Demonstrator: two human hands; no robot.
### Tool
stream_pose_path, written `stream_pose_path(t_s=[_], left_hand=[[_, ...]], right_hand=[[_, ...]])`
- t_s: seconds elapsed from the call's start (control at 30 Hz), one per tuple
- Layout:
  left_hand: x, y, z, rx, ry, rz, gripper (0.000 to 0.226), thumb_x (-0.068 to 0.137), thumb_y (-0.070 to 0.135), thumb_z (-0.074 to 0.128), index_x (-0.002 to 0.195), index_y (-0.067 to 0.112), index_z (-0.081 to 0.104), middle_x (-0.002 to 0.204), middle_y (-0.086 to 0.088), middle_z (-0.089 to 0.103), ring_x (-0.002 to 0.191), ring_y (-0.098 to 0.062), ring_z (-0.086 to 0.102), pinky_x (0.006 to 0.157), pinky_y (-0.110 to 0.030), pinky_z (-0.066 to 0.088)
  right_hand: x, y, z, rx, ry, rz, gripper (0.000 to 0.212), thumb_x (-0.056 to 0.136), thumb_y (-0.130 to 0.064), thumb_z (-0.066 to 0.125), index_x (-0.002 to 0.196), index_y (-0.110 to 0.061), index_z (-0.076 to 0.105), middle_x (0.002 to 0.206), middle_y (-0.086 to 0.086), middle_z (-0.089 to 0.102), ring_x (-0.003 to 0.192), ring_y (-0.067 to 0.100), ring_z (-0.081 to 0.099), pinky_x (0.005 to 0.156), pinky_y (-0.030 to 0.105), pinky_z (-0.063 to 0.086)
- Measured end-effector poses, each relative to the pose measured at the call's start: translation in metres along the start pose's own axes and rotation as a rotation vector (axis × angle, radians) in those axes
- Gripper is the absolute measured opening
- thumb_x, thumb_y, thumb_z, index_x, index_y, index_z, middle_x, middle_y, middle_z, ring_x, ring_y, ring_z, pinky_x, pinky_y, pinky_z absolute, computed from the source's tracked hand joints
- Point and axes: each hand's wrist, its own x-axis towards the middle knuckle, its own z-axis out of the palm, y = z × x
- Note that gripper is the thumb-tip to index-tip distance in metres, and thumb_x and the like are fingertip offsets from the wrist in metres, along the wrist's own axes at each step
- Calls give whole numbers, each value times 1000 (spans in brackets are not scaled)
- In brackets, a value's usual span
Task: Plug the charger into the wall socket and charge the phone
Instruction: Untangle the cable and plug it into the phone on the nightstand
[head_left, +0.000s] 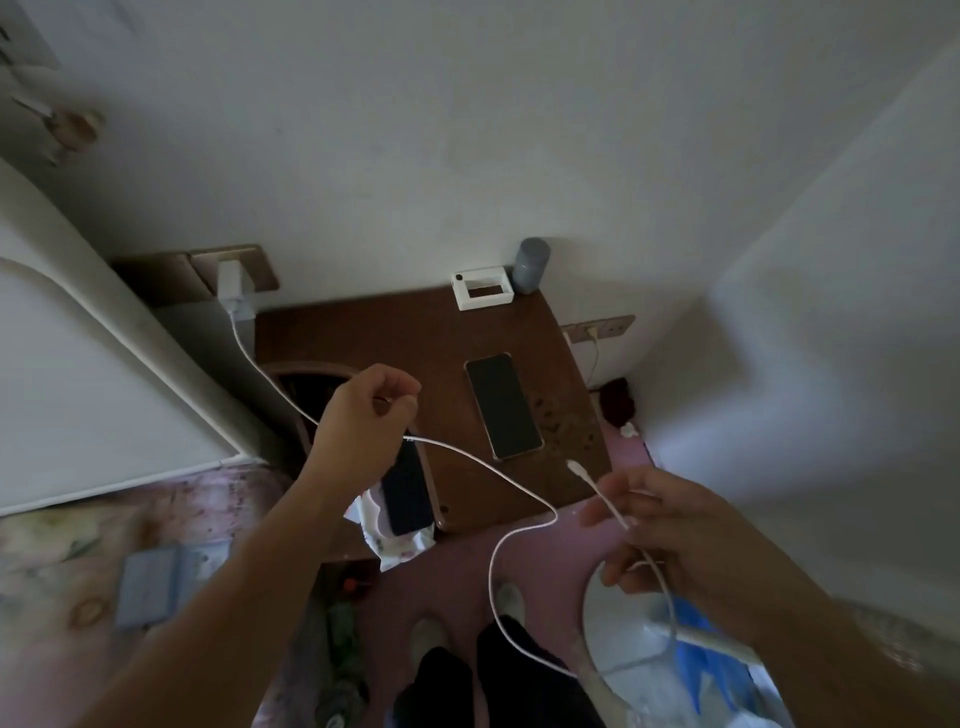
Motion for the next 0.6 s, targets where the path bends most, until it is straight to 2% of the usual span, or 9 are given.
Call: stream_pose_path(t_s=[0.1, 0.17, 0.27, 0.37, 0.47, 0.6], left_hand=[[6, -14, 14, 51, -66, -54, 16, 88, 15, 58, 86, 30, 61, 92, 4, 67, 76, -11, 62, 63, -21, 41], [11, -23, 25, 68, -104, -85, 14, 88, 15, 57, 88, 28, 62, 95, 5, 66, 77, -7, 60, 63, -19, 39], [20, -34, 42, 84, -143, -113, 16, 89, 16, 57, 87, 32, 60, 95, 12, 64, 75, -4, 58, 61, -19, 37], [34, -43, 61, 103, -153, -132, 17, 90, 18, 57, 85, 34, 59, 89, 14, 62, 74, -4, 59, 59, -18, 39], [53, -53, 79, 134, -148, -138, 12, 90, 18, 56, 91, 29, 61, 86, 16, 61, 78, -2, 58, 61, -18, 39], [86, -66, 100, 175, -120, -177, 12, 90, 20, 56, 98, 29, 59, 90, 16, 59, 82, -1, 56, 63, -17, 37]], right_hand=[[41, 33, -2, 54, 120, 99, 18, 84, 4, 54, 97, -8, 61, 72, 11, 72, 55, 23, 65, 51, 30, 52], [64, 49, 0, 17, 189, 134, 6, 90, -9, 54, 90, -11, 60, 55, 3, 62, 44, 15, 53, 45, 24, 42], [97, 71, 2, -90, 234, 130, 13, 92, -14, 52, 85, -14, 63, 43, -10, 45, 35, 4, 36, 35, 17, 29], [122, 85, 3, -293, 274, 104, 24, 91, -7, 45, 81, -18, 64, 53, -12, 51, 46, 4, 46, 44, 18, 35], [139, 97, 5, -411, 296, 58, 16, 93, -15, 46, 87, -14, 61, 68, -6, 56, 61, 9, 52, 56, 23, 39], [155, 109, 7, -548, 346, -49, 18, 95, -29, 47, 101, -17, 59, 79, -14, 57, 72, -3, 53, 58, 10, 38]])
